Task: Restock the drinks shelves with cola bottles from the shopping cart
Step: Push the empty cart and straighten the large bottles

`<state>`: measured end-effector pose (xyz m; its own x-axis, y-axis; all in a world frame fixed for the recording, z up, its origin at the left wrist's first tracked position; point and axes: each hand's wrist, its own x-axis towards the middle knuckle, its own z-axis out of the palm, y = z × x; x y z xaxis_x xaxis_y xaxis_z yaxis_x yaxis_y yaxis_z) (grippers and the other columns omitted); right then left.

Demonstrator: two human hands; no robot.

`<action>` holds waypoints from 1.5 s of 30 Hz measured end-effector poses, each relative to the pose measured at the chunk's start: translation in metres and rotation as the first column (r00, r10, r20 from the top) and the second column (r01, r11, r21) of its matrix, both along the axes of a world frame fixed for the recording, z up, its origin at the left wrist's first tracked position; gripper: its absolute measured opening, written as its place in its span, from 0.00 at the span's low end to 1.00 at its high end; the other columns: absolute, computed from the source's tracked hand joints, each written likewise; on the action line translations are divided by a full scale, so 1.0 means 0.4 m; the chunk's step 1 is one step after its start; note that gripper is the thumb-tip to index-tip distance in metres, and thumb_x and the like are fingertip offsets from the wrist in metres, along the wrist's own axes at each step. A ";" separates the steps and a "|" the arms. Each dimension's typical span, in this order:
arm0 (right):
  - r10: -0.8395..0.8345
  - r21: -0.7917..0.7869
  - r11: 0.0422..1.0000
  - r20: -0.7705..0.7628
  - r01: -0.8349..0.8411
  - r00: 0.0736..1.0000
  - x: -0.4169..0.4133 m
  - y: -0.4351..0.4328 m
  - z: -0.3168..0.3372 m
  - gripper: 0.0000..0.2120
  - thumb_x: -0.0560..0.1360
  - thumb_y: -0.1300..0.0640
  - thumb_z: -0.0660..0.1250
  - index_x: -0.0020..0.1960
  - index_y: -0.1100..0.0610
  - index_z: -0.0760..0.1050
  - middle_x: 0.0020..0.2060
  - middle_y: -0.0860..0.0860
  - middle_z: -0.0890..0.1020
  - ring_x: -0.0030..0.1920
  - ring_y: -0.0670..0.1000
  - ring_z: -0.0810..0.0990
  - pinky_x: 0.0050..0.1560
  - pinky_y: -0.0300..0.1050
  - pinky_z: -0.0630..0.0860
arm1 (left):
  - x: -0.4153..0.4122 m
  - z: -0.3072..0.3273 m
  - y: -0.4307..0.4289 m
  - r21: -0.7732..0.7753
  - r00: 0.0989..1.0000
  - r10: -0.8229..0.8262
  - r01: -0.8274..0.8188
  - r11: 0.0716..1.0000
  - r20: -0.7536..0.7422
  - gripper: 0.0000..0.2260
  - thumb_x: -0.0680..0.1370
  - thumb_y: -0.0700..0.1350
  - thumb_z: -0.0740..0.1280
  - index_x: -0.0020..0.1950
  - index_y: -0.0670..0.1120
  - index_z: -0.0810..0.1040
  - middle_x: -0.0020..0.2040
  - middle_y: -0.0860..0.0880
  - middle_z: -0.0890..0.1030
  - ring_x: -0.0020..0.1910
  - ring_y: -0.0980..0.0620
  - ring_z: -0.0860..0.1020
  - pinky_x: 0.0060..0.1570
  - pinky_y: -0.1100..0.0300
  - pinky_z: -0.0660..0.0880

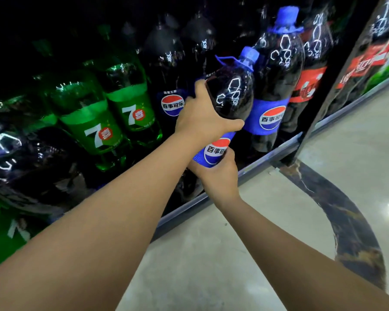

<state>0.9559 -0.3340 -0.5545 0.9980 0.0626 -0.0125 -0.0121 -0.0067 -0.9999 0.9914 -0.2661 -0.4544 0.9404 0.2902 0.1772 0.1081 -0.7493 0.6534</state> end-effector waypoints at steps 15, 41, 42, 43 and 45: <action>0.063 -0.121 0.991 0.114 -0.049 0.992 -0.047 0.047 -0.011 0.40 0.53 0.47 0.82 0.59 0.48 0.67 0.53 0.45 0.78 0.53 0.43 0.79 0.52 0.44 0.80 | -0.132 0.001 0.078 -0.054 0.979 0.107 -0.100 0.994 0.172 0.46 0.59 0.61 0.78 0.69 0.51 0.59 0.62 0.51 0.74 0.57 0.50 0.76 0.56 0.53 0.75; 0.157 -0.313 0.946 0.220 -0.083 0.963 -0.085 0.103 -0.046 0.46 0.50 0.41 0.81 0.63 0.49 0.63 0.55 0.48 0.75 0.58 0.52 0.77 0.55 0.51 0.79 | -0.466 0.138 0.134 0.633 0.847 -0.171 -0.227 0.740 0.503 0.36 0.73 0.52 0.70 0.74 0.35 0.61 0.75 0.34 0.61 0.75 0.35 0.55 0.74 0.45 0.51; 0.147 -0.315 0.947 0.227 -0.070 0.963 -0.088 0.103 -0.044 0.46 0.51 0.42 0.81 0.63 0.50 0.64 0.56 0.48 0.74 0.58 0.52 0.76 0.56 0.51 0.78 | -0.475 0.140 0.143 0.655 0.823 -0.179 -0.275 0.704 0.539 0.35 0.73 0.52 0.70 0.73 0.36 0.64 0.74 0.33 0.62 0.75 0.34 0.57 0.74 0.45 0.50; 0.137 -0.321 0.945 0.239 -0.055 0.961 -0.091 0.103 -0.040 0.47 0.51 0.44 0.82 0.64 0.51 0.64 0.56 0.49 0.74 0.59 0.52 0.76 0.58 0.52 0.77 | -0.482 0.139 0.154 0.662 0.814 -0.155 -0.327 0.674 0.560 0.34 0.73 0.52 0.70 0.73 0.37 0.65 0.73 0.32 0.62 0.74 0.33 0.57 0.73 0.44 0.49; 0.124 -0.328 0.944 0.265 -0.032 0.956 -0.095 0.103 -0.036 0.46 0.53 0.49 0.83 0.64 0.55 0.64 0.57 0.51 0.73 0.60 0.53 0.74 0.60 0.52 0.75 | -0.494 0.132 0.180 0.647 0.815 -0.026 -0.440 0.623 0.579 0.35 0.73 0.55 0.69 0.74 0.39 0.64 0.74 0.30 0.59 0.74 0.32 0.55 0.73 0.43 0.46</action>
<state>0.9179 -0.2930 -0.5690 0.9559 0.1795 0.2326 0.2797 -0.3134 -0.9075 0.7936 -0.1942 -0.4016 0.5721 0.0181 0.8200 0.1713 -0.9803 -0.0979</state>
